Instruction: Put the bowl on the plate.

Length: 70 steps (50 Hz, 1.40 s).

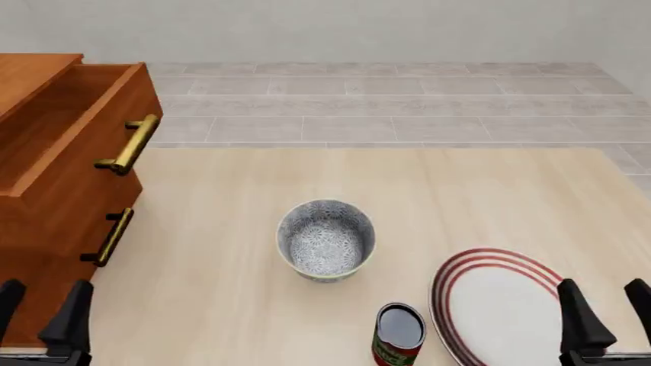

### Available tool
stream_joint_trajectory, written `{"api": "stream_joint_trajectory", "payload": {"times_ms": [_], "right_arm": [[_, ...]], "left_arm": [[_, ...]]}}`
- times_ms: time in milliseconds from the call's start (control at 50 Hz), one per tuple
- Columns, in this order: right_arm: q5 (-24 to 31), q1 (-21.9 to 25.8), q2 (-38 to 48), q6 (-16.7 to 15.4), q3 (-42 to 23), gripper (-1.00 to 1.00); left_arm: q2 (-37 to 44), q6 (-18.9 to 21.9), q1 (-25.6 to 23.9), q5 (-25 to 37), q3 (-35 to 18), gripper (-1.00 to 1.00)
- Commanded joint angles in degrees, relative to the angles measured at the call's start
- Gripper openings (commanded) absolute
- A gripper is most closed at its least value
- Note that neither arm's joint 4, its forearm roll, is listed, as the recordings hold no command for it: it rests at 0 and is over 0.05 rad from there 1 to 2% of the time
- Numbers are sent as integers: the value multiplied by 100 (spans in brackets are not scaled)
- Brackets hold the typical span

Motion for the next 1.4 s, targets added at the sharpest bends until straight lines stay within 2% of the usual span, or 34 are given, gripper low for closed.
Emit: {"api": "stream_joint_trajectory", "payload": {"times_ms": [20, 240, 420, 580, 600, 660, 680, 740, 800, 880, 960, 1000, 1020, 1040, 1120, 1220, 1260, 1320, 1340, 1380, 1400], "right_arm": [[-22, 14, 52, 12, -12, 100], [-27, 56, 60, 24, -10, 100], [-553, 114, 783, -77, -82, 100], [-888, 291, 1622, 66, -670, 100], [-980, 349, 1780, -39, -714, 100], [-1102, 427, 2136, 92, -976, 100], [-1172, 469, 2357, -94, -1082, 100], [-1188, 443, 2605, -34, -1340, 100], [-1144, 449, 2859, 94, -1646, 100], [-1006, 578, 3172, 35, -2043, 100], [-808, 950, 4021, 165, -2494, 100], [-787, 1011, 4041, 185, -2541, 100], [-667, 1172, 4165, 352, -2713, 100], [-665, 1172, 4166, 352, -2716, 100], [-521, 1338, 4428, 318, -2997, 100], [-421, 1812, 4934, 123, -3233, 100], [-416, 1863, 5238, 2, -3378, 100], [-333, 1988, 5452, 70, -3516, 100], [-277, 2029, 5605, -64, -3630, 100], [-186, 2190, 5753, 14, -3782, 100], [-127, 2210, 5872, -46, -3880, 100]], "left_arm": [[30, -1, 1, -7, -16, 100], [28, 0, 1, -8, -17, 100], [28, -1, 1, -7, -17, 100], [31, 1, 0, -7, -17, 100], [30, -1, 0, -7, -16, 100], [30, 0, 0, -7, -17, 100], [32, -5, 3, -7, -16, 100], [29, -1, 1, -7, -17, 100], [29, -1, 1, -7, -17, 100], [29, 0, 0, -7, -17, 100], [30, 0, 0, -7, -17, 100], [29, -1, 1, -7, -17, 100], [30, 0, 0, -7, -17, 100], [29, 1, 1, -7, -17, 100], [29, -1, 0, -8, -17, 100], [29, 0, 1, -7, -17, 100], [30, -1, 0, -7, -16, 100], [29, 0, 1, -7, -17, 100], [30, 0, 0, -7, -17, 100], [29, 0, 0, -7, -17, 100], [31, 1, 0, -7, -17, 100]]}}
